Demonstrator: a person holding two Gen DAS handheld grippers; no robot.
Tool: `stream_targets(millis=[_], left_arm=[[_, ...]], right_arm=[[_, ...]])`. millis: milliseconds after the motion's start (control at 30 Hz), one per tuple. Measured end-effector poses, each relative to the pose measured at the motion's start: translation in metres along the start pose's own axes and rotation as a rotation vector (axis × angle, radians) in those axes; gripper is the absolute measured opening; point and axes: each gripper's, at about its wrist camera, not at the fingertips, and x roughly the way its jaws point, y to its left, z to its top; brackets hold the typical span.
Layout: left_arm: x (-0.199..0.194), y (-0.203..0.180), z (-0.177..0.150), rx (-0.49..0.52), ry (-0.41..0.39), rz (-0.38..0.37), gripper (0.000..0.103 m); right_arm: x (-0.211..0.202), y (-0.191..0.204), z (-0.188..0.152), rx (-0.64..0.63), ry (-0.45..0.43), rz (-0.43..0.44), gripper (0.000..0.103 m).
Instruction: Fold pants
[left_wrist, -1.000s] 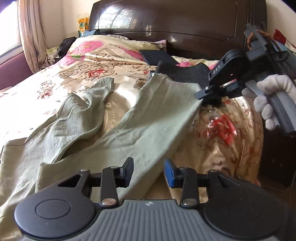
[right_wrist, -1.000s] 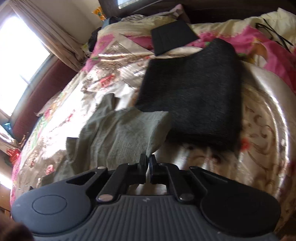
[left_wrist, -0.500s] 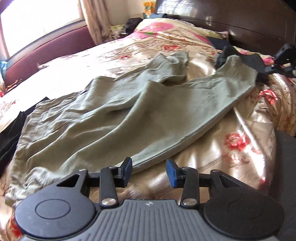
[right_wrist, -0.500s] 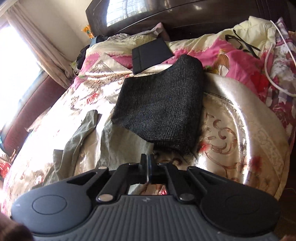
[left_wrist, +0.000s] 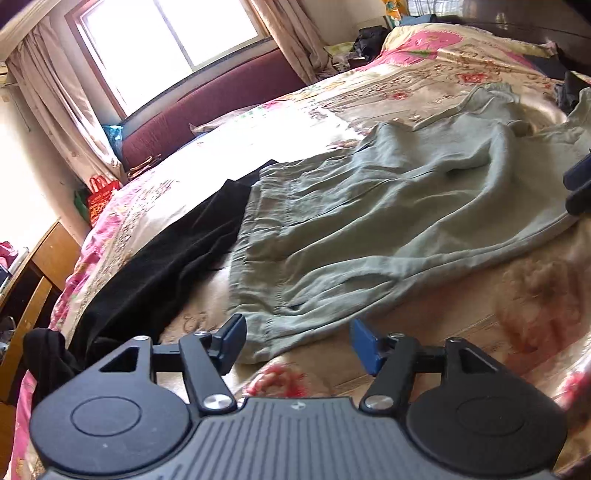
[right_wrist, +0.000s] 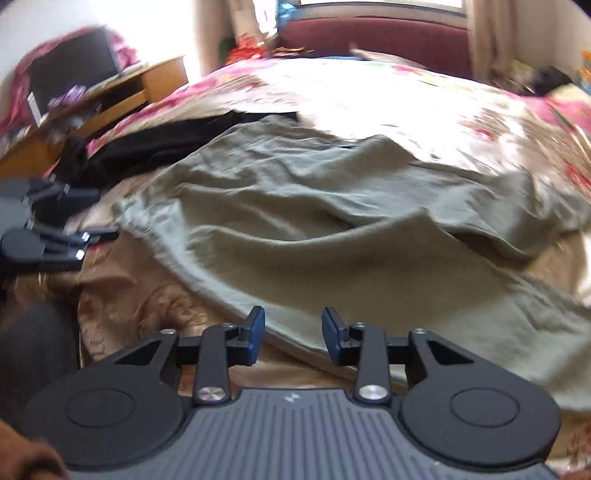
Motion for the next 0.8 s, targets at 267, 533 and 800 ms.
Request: stream_targets(millis=[267,533,800], left_arm=[[0.047,0.041,-0.010,-0.180,0.036,-0.065,0.077],[0.065,0.065,-0.019,-0.250,0.113,-0.193,0.073],[0.064,0.073,-0.015,-0.260,0.112,-0.186,0.030]], right_arm=[[0.056,0.077,0.026,-0.281,0.040,0.083,0.041],[0.083,0.104,0.040,-0.362,0.068,0.124,0.041],[0.097,0.113,0.048,-0.327,0.083,0.104,0.025]])
